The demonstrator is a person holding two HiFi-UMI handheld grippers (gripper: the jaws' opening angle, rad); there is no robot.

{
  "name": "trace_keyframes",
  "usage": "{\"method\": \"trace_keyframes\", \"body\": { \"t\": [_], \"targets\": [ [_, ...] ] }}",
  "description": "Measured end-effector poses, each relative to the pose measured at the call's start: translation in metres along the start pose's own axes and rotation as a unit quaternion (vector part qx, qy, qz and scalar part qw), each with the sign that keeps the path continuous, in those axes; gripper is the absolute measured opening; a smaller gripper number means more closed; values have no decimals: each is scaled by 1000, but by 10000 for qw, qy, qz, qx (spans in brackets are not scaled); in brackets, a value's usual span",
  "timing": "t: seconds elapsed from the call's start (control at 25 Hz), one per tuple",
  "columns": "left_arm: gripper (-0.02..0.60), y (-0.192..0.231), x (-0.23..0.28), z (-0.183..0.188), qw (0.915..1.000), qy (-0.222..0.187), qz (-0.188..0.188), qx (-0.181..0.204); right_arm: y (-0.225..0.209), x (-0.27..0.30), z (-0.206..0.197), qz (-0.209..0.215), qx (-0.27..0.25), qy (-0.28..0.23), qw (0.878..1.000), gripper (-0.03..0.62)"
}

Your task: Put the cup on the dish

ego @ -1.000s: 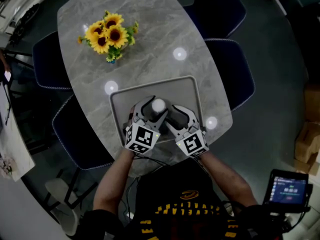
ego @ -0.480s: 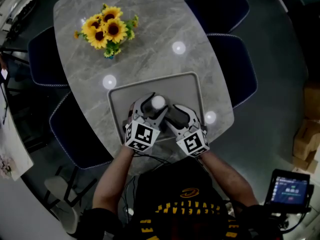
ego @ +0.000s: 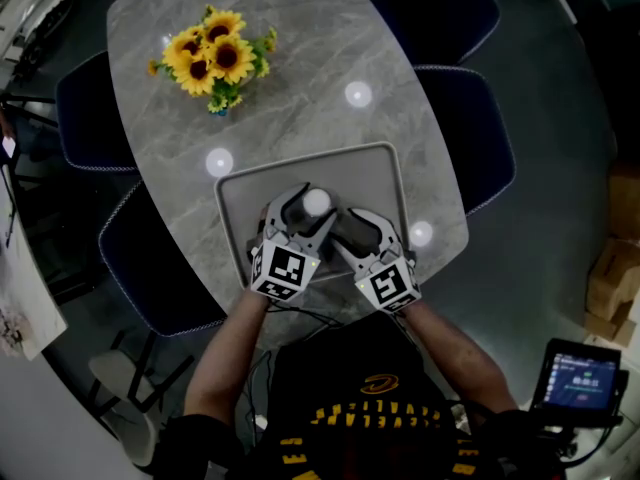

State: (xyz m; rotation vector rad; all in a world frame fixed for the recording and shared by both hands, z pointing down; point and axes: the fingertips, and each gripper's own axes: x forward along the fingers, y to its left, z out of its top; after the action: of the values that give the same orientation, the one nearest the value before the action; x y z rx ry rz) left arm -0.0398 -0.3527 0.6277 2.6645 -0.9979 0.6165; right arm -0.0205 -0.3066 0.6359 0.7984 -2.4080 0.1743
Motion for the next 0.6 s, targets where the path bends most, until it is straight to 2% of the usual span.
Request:
{"method": "trace_keyframes", "body": {
  "t": [0.6],
  "targets": [
    [270, 5, -5, -3, 9999, -29, 128, -6, -1, -1, 0, 36, 114, -54, 9999, 233]
  ]
}}
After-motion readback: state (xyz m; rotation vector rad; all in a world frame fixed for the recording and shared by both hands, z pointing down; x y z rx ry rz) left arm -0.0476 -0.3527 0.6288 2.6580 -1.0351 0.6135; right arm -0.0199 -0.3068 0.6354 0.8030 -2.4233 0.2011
